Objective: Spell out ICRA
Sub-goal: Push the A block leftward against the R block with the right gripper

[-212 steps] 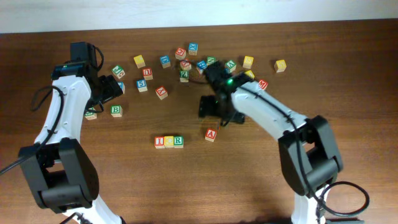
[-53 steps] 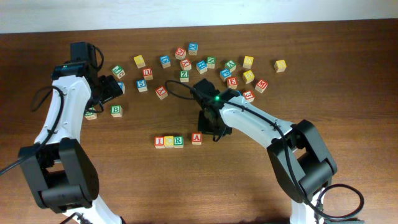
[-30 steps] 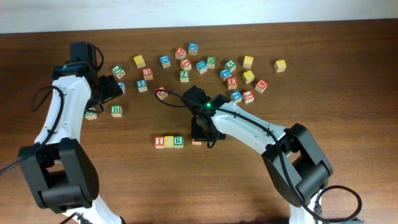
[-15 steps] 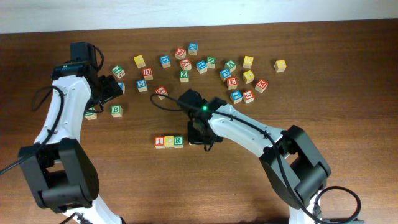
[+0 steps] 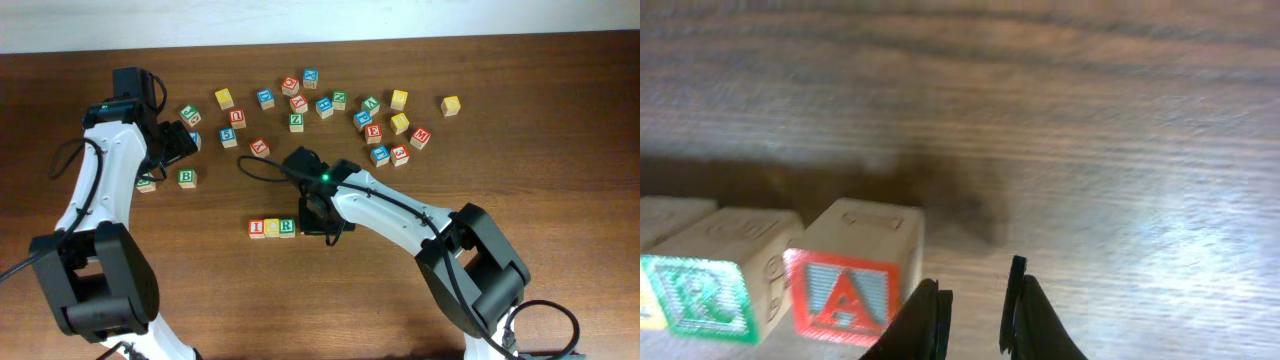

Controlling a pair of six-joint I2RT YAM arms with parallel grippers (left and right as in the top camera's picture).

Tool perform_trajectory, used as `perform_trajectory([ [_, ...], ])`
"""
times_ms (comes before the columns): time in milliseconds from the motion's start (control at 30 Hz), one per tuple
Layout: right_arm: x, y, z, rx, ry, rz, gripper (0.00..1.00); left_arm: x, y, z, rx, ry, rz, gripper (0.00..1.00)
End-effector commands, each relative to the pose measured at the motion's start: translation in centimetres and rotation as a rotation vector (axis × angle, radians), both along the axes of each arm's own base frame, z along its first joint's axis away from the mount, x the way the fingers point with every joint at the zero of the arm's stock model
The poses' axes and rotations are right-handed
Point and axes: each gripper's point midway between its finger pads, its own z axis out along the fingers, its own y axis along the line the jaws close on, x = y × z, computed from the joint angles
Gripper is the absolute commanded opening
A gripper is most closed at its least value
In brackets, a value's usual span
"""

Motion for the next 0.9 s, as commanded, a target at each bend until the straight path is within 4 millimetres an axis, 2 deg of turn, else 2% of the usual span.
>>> perform_trajectory([
  [0,1.0,-0.7,0.7,-0.036,-0.072,-0.008,0.13,-0.2,0.0,-0.3,-0.001,0.009,-0.002,0.99],
  [167,1.4,-0.1,0.9,-0.014,-0.089,-0.006,0.13,-0.2,0.0,-0.3,-0.001,0.009,-0.002,0.99],
  [433,0.2,1.5,0.9,0.077,-0.022,0.037,0.13,-0.2,0.0,-0.3,-0.001,0.009,-0.002,0.99],
  [867,-0.3,2.0,1.0,0.104,0.002,0.06,0.13,-0.2,0.0,-0.3,-0.001,0.009,-0.002,0.99],
])
